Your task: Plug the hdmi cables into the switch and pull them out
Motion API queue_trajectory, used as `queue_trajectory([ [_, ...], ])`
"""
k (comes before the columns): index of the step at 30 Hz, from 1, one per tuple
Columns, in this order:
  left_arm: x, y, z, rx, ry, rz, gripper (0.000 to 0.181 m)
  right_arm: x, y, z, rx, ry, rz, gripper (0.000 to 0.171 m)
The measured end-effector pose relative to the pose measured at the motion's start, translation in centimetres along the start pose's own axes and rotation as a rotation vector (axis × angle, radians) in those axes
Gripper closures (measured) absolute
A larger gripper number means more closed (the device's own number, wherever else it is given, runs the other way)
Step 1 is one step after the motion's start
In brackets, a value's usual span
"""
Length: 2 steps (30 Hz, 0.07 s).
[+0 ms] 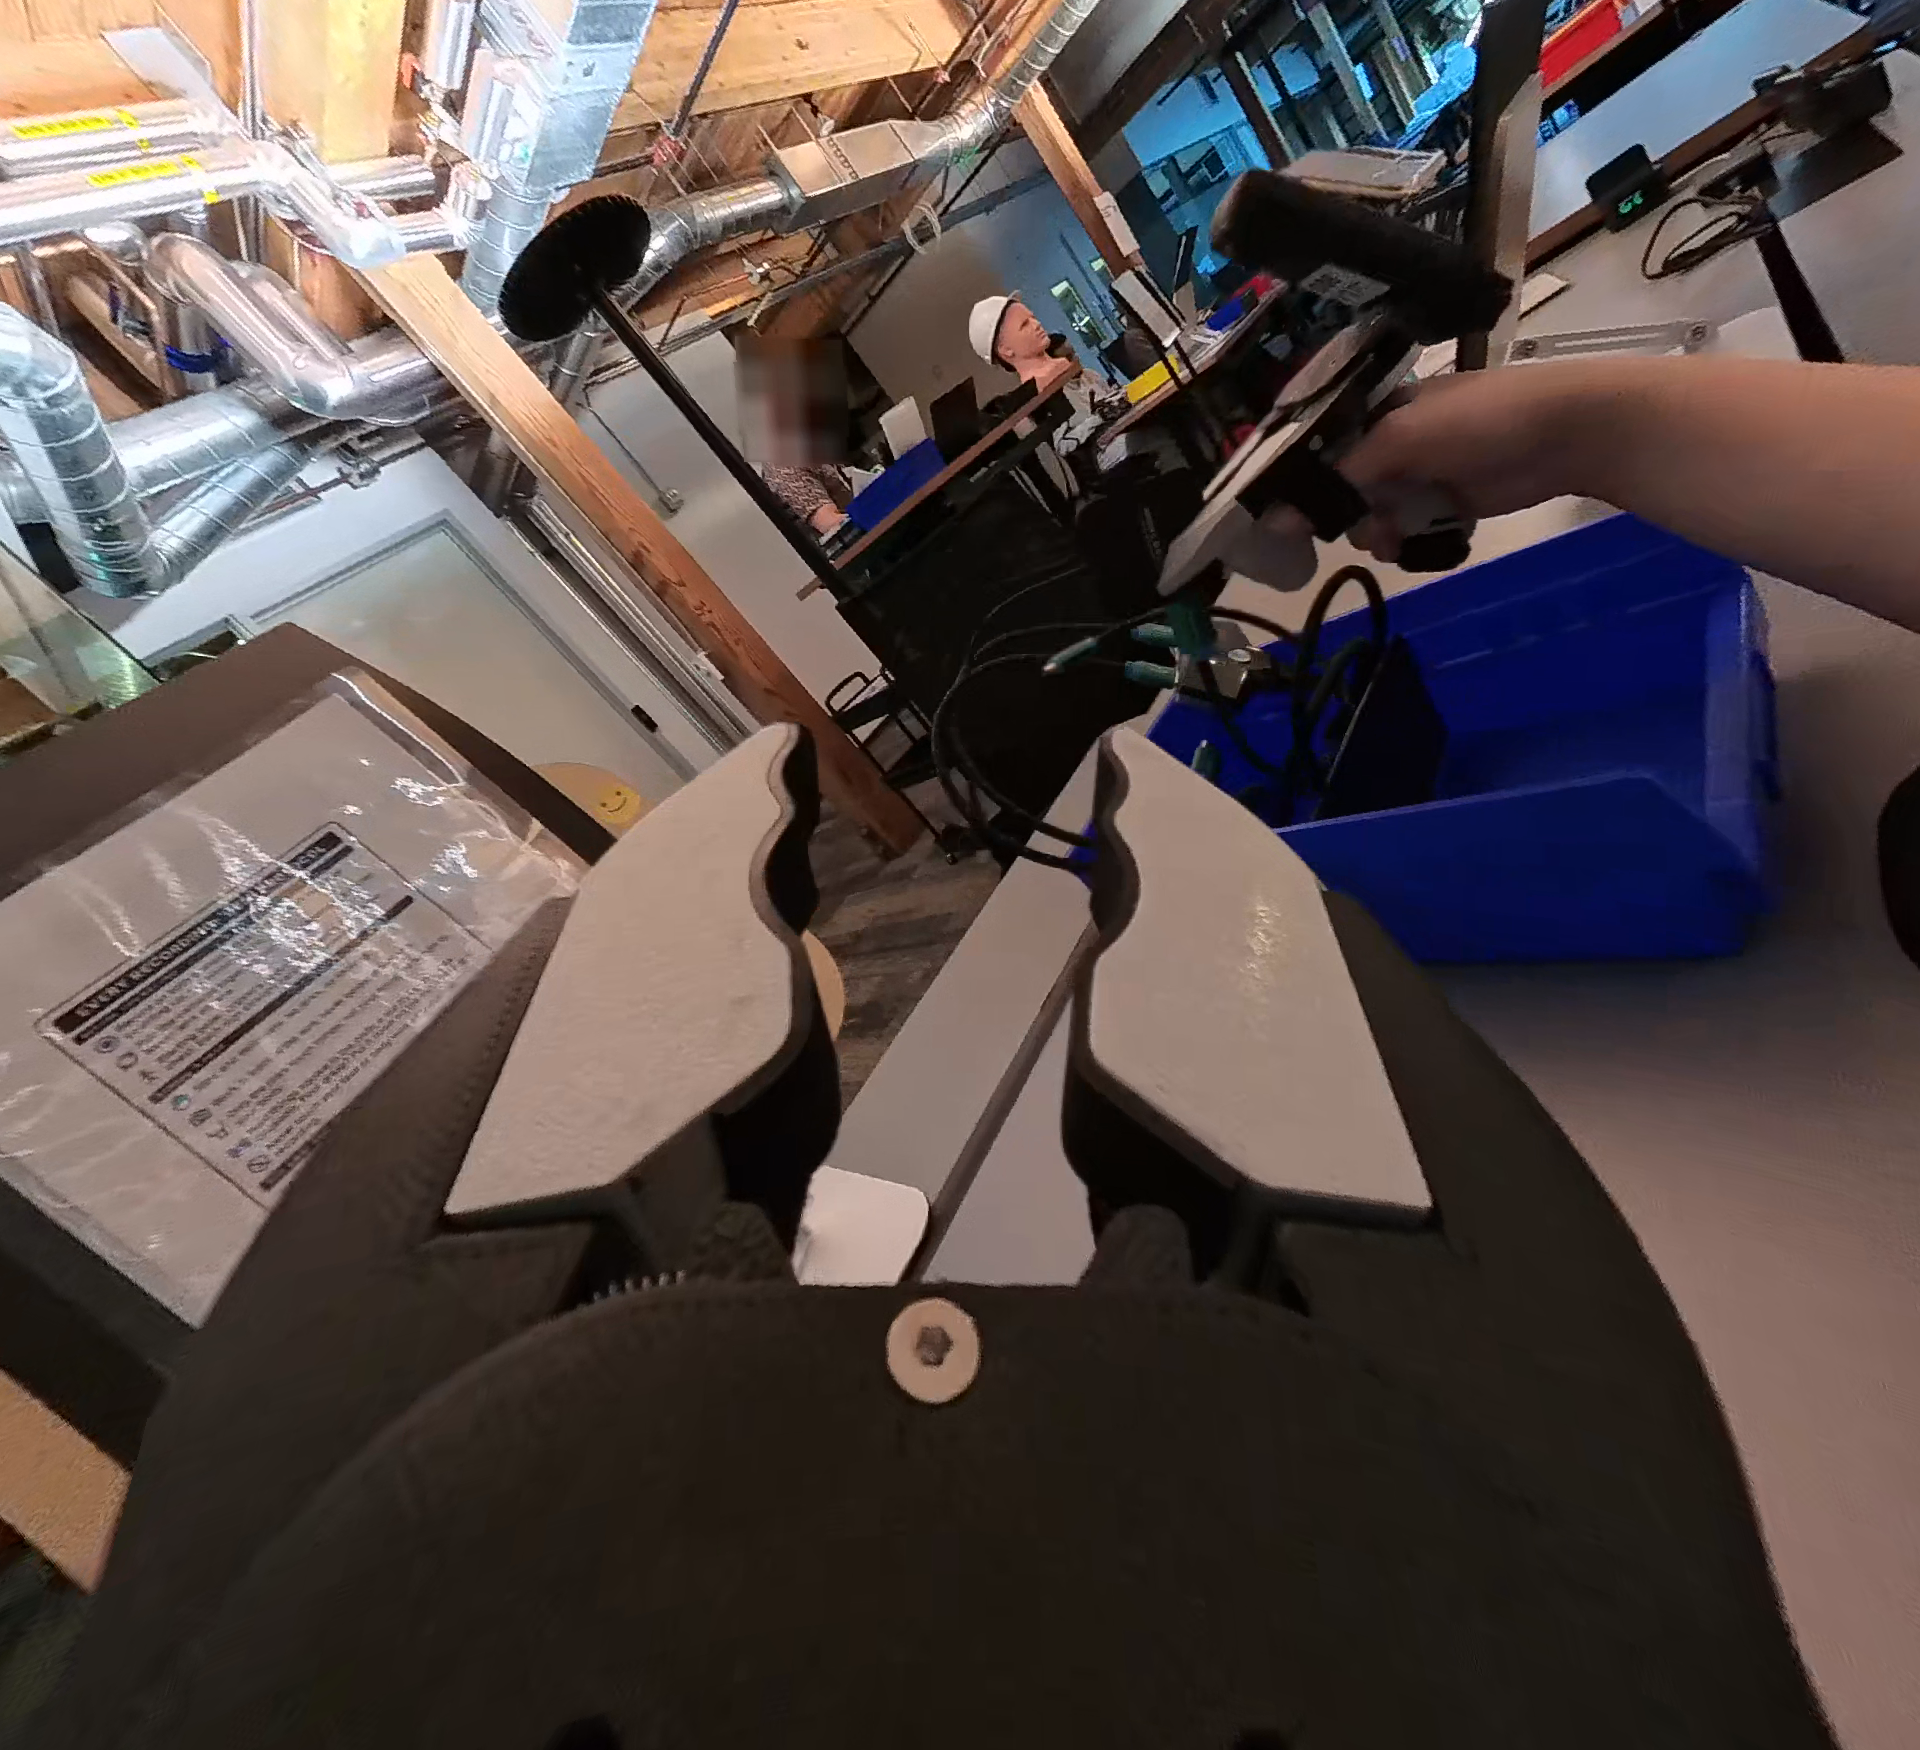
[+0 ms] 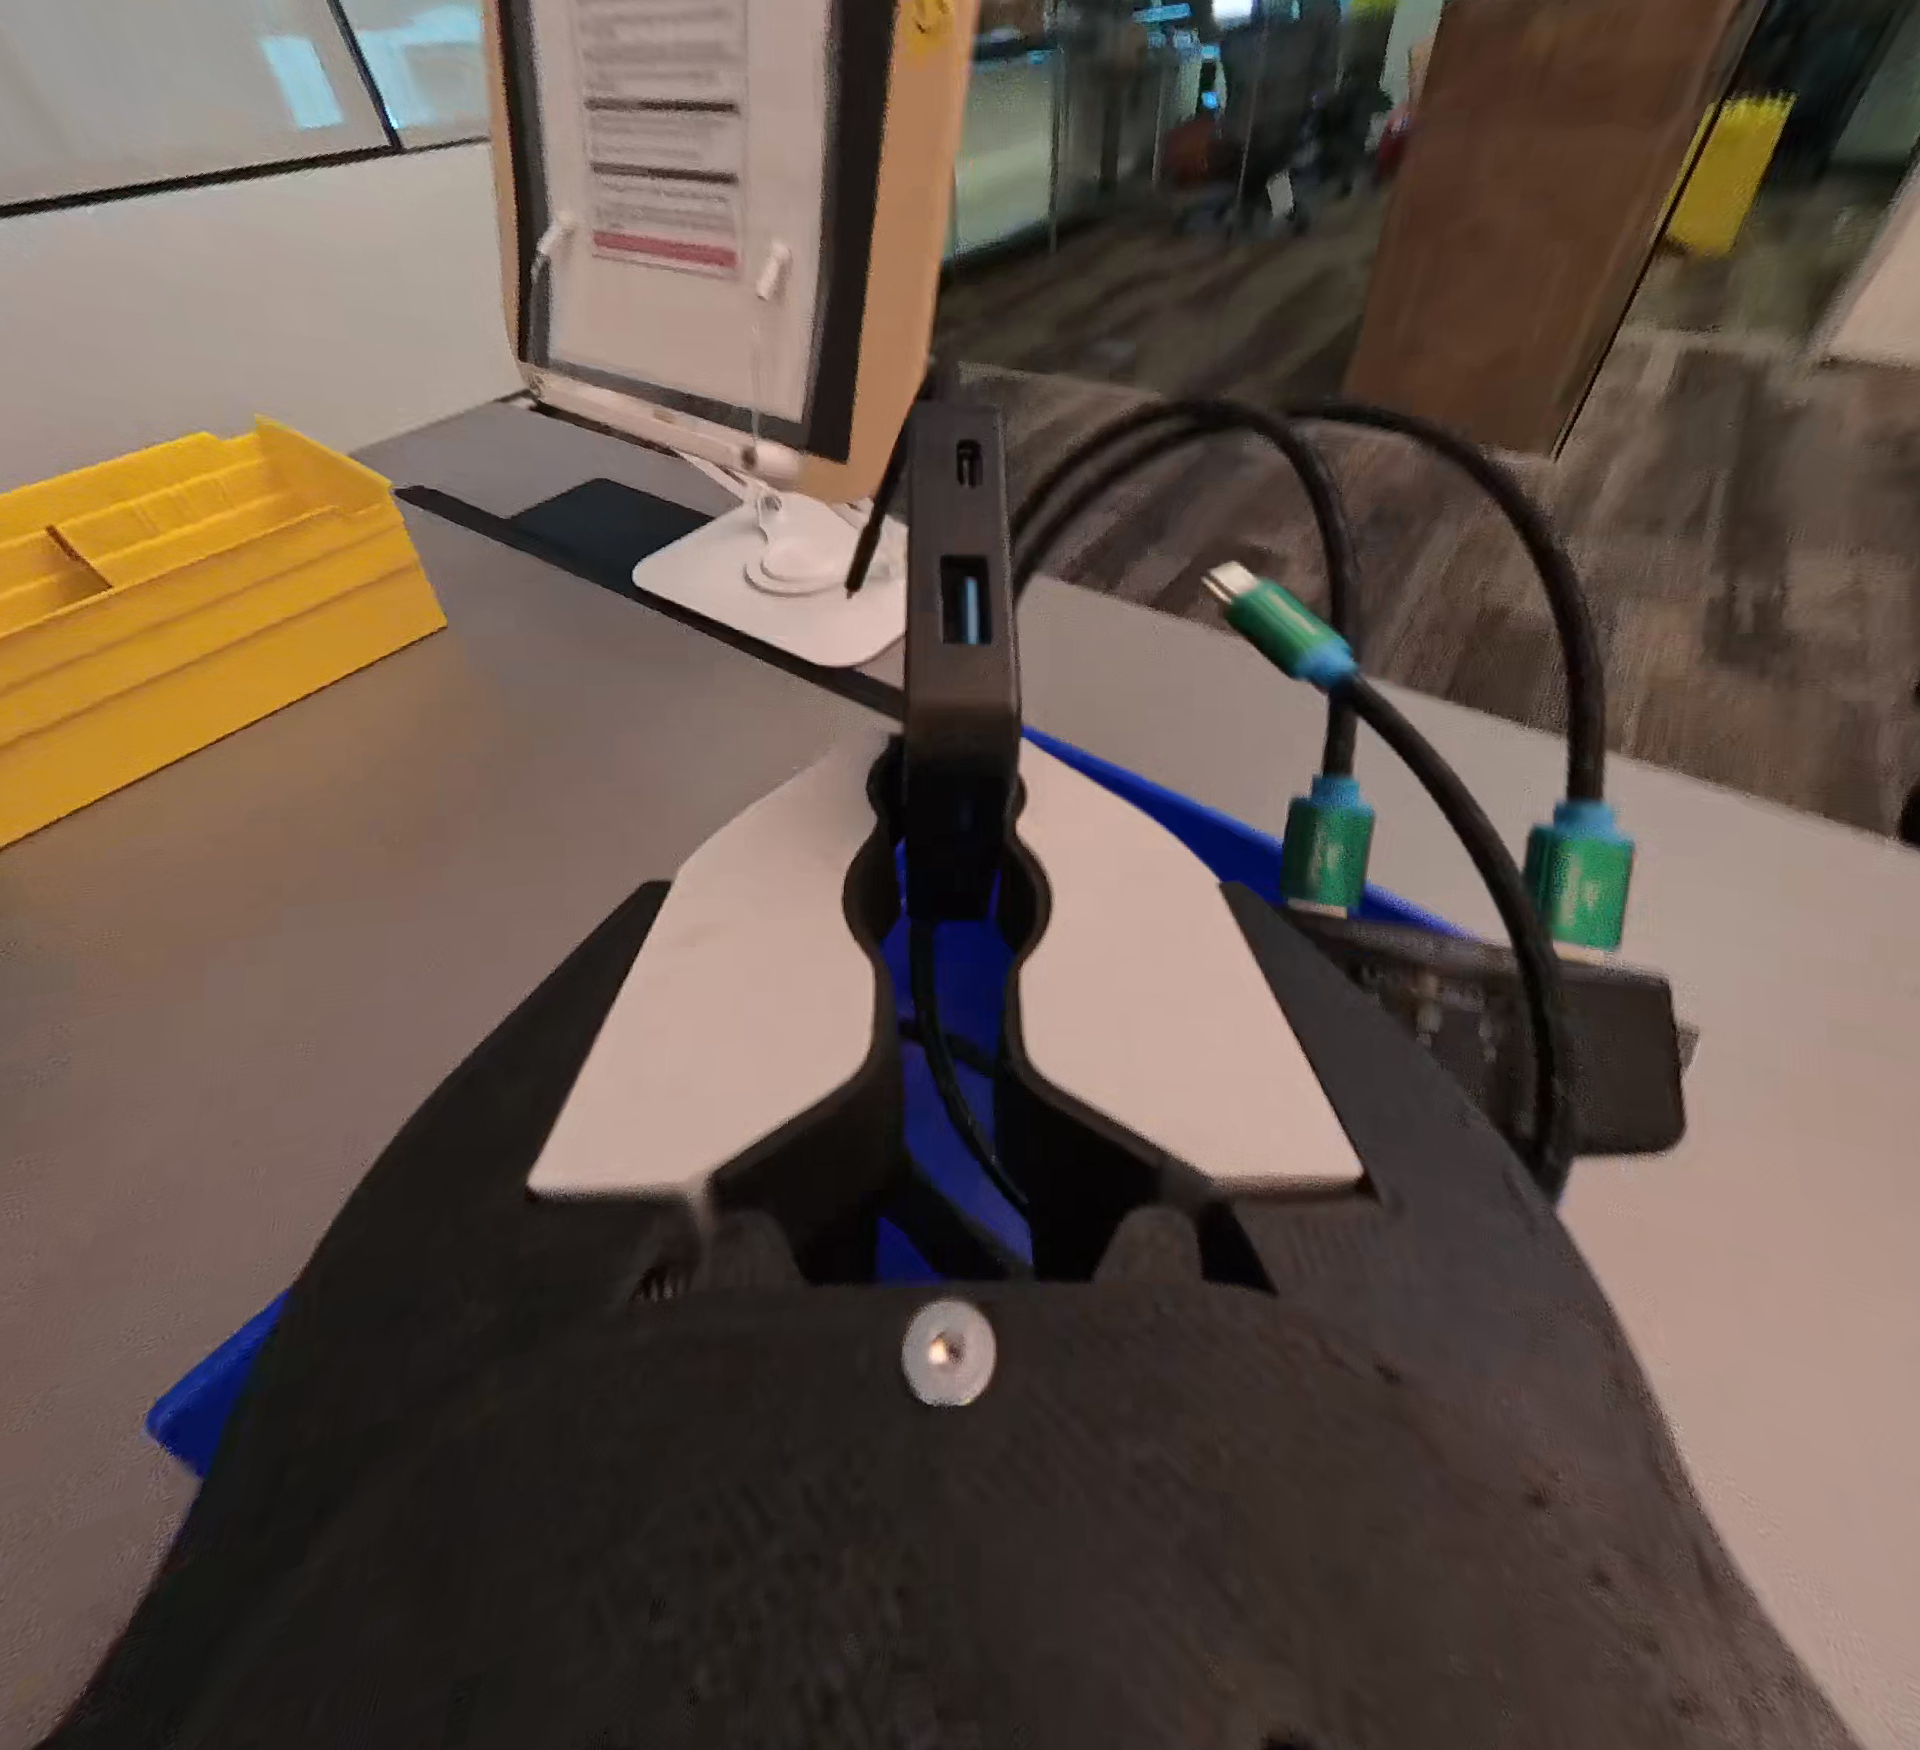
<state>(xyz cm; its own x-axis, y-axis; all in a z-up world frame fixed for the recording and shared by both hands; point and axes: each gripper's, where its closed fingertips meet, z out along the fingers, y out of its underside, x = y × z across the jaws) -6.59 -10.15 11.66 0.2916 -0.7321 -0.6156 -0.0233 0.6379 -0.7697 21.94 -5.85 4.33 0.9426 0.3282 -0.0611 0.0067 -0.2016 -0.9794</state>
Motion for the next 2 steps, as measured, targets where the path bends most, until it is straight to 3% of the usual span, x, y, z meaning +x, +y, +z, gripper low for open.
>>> queue_trajectory([
  [2,0.16,0.01,0.05,-0.005,0.0,0.009,0.131,0.81,1.13,-0.37,-0.037,-0.004,0.095,0.156],
])
